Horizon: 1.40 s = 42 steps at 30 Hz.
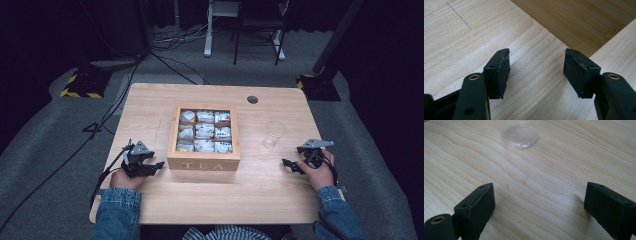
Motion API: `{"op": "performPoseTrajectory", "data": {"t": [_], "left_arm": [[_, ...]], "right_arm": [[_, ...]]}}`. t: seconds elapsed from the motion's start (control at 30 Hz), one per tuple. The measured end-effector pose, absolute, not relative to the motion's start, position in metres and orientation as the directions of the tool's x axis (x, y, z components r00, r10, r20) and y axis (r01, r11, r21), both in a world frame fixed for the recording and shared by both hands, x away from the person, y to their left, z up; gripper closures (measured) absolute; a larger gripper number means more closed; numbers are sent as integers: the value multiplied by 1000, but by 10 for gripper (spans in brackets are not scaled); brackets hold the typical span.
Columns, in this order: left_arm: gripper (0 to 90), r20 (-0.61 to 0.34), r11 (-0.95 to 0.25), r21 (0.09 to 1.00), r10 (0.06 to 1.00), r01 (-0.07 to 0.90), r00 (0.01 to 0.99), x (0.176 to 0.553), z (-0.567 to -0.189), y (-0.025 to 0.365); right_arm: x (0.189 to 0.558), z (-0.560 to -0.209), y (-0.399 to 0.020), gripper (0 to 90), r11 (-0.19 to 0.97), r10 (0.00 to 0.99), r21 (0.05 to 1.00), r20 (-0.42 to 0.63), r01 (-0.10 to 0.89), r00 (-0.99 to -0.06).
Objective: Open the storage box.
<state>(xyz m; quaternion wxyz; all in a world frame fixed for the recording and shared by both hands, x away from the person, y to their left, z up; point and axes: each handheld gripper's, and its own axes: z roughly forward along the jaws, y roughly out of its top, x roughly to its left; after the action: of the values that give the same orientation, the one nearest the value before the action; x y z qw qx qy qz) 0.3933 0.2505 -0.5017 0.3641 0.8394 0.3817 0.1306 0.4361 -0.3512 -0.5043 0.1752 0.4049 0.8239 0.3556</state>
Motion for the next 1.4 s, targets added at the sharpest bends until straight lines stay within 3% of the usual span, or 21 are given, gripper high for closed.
{"op": "performPoseTrajectory", "data": {"t": [0.9, 1.0, 1.4], "left_arm": [[393, -53, -450, 702, 740, 552, 671, 394, -500, 251], [399, -79, -442, 681, 749, 584, 658, 395, -497, 252], [406, -61, -455, 692, 736, 560, 674, 387, -473, 255]], "right_arm": [[436, -504, -351, 101, 418, 792, 728, 1, 543, -611], [436, -504, -351, 101, 418, 792, 728, 1, 544, -611], [436, -504, -351, 101, 418, 792, 728, 1, 543, -611]]}}
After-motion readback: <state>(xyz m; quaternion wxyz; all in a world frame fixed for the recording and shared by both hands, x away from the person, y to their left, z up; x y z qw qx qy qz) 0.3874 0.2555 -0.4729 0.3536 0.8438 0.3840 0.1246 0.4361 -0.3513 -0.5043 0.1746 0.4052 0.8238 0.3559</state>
